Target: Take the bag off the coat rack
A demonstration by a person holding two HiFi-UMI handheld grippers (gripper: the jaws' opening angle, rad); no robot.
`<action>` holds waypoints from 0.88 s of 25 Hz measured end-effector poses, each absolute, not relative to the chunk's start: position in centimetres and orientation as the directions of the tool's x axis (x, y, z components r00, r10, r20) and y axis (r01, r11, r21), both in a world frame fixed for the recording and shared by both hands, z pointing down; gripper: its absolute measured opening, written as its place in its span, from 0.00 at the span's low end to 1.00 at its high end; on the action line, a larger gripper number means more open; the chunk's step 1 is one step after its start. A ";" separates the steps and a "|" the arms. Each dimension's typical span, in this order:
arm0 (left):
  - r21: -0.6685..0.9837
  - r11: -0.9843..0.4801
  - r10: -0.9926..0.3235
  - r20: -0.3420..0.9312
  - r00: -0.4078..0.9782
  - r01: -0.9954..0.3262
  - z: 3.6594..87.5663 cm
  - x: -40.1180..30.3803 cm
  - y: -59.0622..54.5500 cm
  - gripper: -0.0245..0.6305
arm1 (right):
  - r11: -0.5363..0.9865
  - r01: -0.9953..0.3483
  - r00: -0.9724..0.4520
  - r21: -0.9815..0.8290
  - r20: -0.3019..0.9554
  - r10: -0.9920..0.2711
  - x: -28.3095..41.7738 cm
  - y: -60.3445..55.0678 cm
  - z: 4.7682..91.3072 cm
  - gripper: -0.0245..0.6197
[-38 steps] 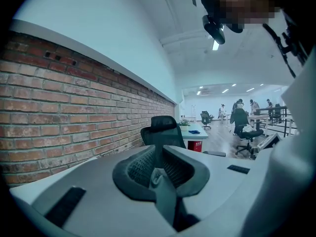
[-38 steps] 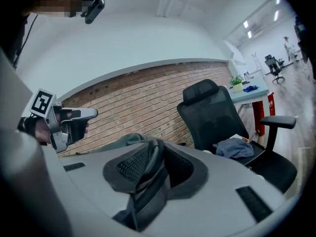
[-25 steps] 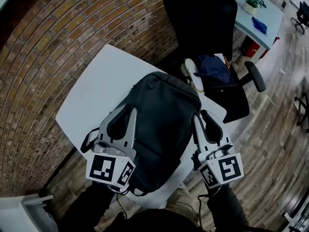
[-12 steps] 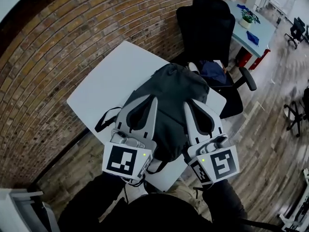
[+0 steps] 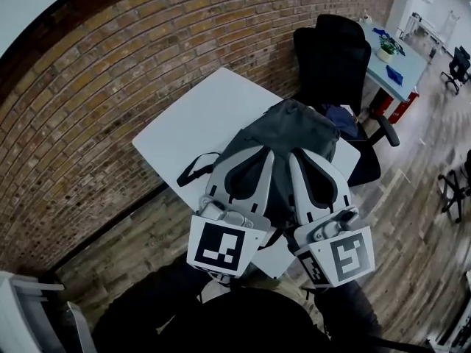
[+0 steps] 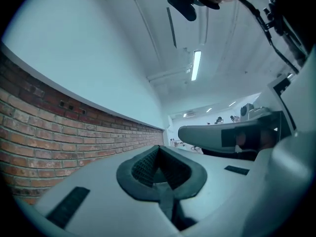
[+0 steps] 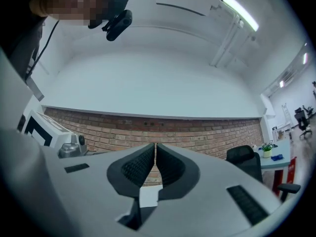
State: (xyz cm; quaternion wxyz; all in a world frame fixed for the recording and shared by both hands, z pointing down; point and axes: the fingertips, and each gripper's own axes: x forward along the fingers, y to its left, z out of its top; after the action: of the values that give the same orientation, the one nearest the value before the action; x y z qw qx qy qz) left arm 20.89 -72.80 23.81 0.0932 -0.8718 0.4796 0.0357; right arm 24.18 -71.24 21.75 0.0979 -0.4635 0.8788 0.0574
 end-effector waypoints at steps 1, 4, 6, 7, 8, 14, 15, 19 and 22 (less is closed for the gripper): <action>-0.135 -0.524 -0.828 -0.153 0.540 -0.841 23.7 20.7 -72.2 0.05 | 0.564 -0.826 -0.552 0.013 -0.228 -0.802 23.9 -70.7 21.6 0.07; -0.140 -0.524 -0.825 -0.163 0.542 -0.840 23.2 20.1 -70.9 0.05 | 0.573 -0.819 -0.559 0.011 -0.239 -0.794 22.8 -69.6 21.2 0.06; -0.147 -0.523 -0.824 -0.167 0.542 -0.840 23.0 19.9 -70.2 0.05 | 0.575 -0.818 -0.562 0.016 -0.237 -0.793 22.3 -69.0 21.1 0.05; -0.151 -0.522 -0.823 -0.169 0.543 -0.839 22.9 19.7 -70.0 0.05 | 0.575 -0.818 -0.563 0.020 -0.236 -0.792 22.1 -68.8 21.0 0.05; -0.154 -0.522 -0.822 -0.171 0.543 -0.839 22.9 19.6 -69.7 0.05 | 0.575 -0.818 -0.564 0.024 -0.236 -0.791 21.9 -68.5 20.9 0.05; -0.137 -0.512 -0.829 -0.178 0.530 -0.848 22.7 18.6 -69.4 0.05 | 0.575 -0.817 -0.564 0.032 -0.245 -0.788 21.1 -68.0 20.6 0.05; -0.137 -0.511 -0.830 -0.179 0.529 -0.848 22.7 18.5 -69.4 0.05 | 0.578 -0.816 -0.566 0.031 -0.245 -0.787 21.0 -68.0 20.5 0.05; -0.136 -0.512 -0.829 -0.180 0.529 -0.848 22.7 18.6 -69.5 0.05 | 0.579 -0.814 -0.569 0.038 -0.246 -0.785 21.0 -68.0 20.4 0.05; -0.134 -0.516 -0.827 -0.180 0.533 -0.846 22.8 18.9 -69.6 0.05 | 0.589 -0.808 -0.575 0.032 -0.260 -0.776 20.8 -68.1 19.7 0.05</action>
State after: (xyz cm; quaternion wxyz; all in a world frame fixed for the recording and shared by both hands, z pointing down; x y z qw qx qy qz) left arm 18.90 -69.65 22.78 0.1028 -0.8694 0.4811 0.0465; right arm 20.84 -68.08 19.73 0.1096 -0.4475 0.8845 0.0735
